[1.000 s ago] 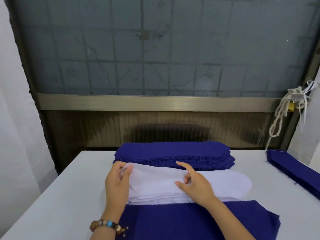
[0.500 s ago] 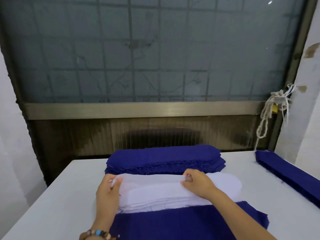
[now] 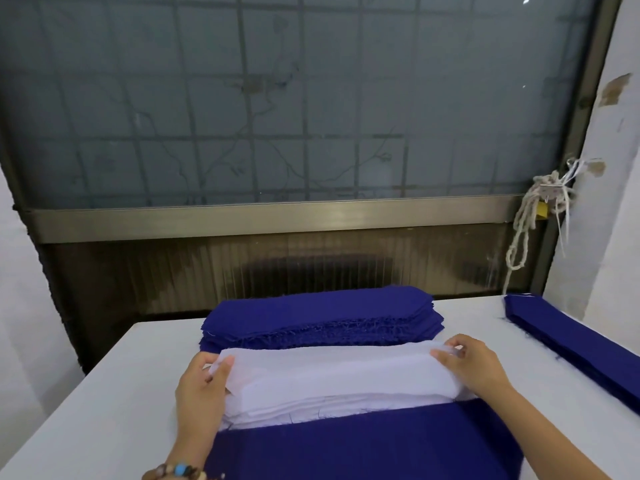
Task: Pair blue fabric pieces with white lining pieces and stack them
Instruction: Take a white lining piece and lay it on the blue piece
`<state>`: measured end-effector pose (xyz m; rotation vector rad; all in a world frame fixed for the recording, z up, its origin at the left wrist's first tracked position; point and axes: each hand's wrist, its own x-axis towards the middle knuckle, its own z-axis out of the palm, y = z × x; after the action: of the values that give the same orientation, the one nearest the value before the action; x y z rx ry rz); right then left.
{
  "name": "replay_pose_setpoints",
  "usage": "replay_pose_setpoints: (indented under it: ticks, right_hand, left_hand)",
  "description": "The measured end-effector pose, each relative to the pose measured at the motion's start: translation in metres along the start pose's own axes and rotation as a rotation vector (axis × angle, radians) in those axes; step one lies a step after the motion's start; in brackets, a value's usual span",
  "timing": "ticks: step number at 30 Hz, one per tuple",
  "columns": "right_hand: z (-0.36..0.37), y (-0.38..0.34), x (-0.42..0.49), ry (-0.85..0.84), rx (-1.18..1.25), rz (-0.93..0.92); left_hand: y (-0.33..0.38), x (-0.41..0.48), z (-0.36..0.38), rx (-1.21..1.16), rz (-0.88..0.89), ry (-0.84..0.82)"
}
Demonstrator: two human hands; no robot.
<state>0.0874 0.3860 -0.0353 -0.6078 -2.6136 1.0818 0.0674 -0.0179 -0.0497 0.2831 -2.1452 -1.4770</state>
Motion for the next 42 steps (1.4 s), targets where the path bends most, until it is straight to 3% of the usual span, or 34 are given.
replay_pose_setpoints:
  ticks: [4, 7, 10, 15, 19, 28, 33, 42]
  right_hand:
    - [0.007, 0.014, -0.004, 0.159, 0.142, -0.009]
    - [0.004, 0.013, -0.002, 0.123, 0.199, -0.051]
    - [0.001, 0.015, 0.002, 0.205, 0.201, -0.090]
    - [0.002, 0.020, 0.006, 0.096, 0.163, -0.074]
    - [-0.002, 0.020, 0.006, 0.235, 0.101, -0.075]
    - [-0.007, 0.008, -0.005, 0.287, 0.391, -0.240]
    - [-0.013, 0.009, -0.008, 0.302, 0.491, -0.203]
    - [-0.039, 0.016, -0.029, 0.218, 0.440, -0.189]
  left_hand:
    - [0.001, -0.001, 0.001, 0.018, -0.016, -0.002]
    - [0.003, 0.000, 0.000, 0.030, -0.014, 0.005]
    - [0.004, -0.001, 0.001, 0.021, -0.029, 0.015]
    - [0.005, 0.000, 0.001, 0.000, -0.046, -0.045]
    - [0.008, -0.003, 0.000, -0.043, -0.047, -0.049]
    - [0.009, 0.001, -0.007, -0.129, -0.127, 0.007]
    - [0.018, 0.001, -0.018, -0.181, -0.135, -0.002]
    - [0.043, 0.007, -0.046, -0.242, -0.181, -0.148]
